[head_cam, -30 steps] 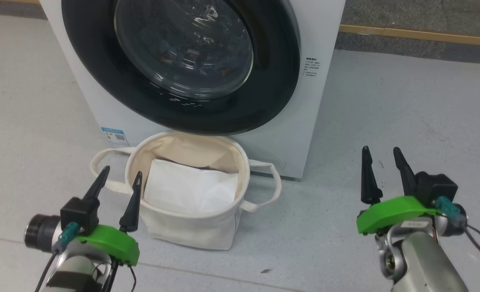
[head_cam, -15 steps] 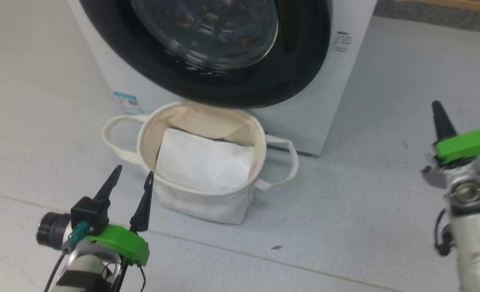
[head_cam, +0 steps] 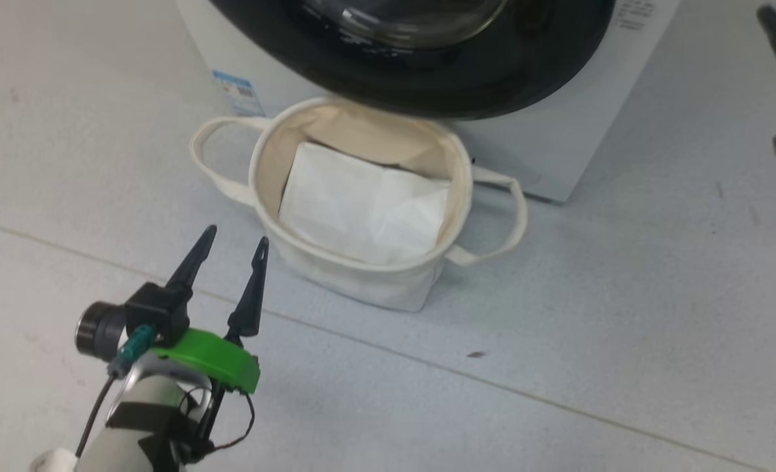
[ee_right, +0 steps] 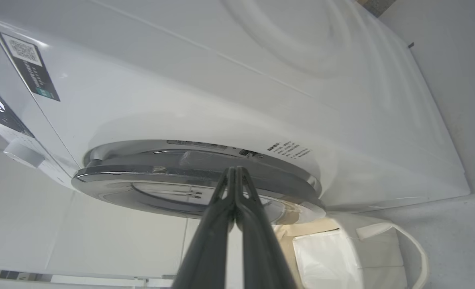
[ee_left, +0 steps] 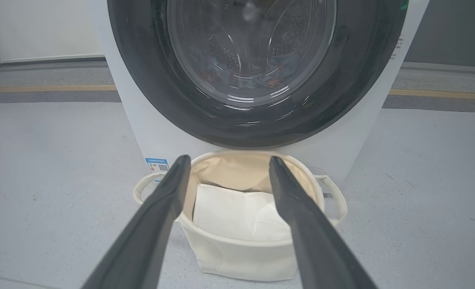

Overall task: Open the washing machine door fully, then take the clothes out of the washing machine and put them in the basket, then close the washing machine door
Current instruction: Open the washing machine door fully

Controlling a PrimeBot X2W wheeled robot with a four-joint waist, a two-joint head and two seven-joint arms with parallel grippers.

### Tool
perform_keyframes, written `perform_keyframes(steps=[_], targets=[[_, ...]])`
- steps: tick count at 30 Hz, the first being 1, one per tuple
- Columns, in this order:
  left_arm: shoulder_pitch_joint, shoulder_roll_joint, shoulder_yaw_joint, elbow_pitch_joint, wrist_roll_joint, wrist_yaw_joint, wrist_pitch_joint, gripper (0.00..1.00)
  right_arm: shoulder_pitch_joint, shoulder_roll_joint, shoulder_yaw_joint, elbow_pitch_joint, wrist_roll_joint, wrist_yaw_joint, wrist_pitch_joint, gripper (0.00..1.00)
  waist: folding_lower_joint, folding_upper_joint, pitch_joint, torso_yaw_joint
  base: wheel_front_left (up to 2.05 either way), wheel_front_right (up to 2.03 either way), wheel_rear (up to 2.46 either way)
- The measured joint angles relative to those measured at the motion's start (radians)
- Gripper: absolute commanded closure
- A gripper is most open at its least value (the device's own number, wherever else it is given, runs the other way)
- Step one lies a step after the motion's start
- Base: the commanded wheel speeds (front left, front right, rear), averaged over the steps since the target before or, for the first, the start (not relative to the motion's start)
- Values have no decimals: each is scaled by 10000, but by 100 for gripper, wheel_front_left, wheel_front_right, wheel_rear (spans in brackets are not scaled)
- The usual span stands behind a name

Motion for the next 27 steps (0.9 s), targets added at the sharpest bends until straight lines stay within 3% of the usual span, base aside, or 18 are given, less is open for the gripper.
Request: perform_keyframes(steps=[13, 27], targets=[[-623, -773, 522, 96, 426, -608, 0, 0, -2786, -36, 516, 1827, 54, 0, 1300, 100, 0, 0, 1283, 603, 0, 0, 0], [-897, -1436, 1168, 138, 940, -1037, 0, 0, -3818, -56, 978, 2100, -136, 0, 497, 100, 1, 0, 1999, 1217, 0, 0, 0]])
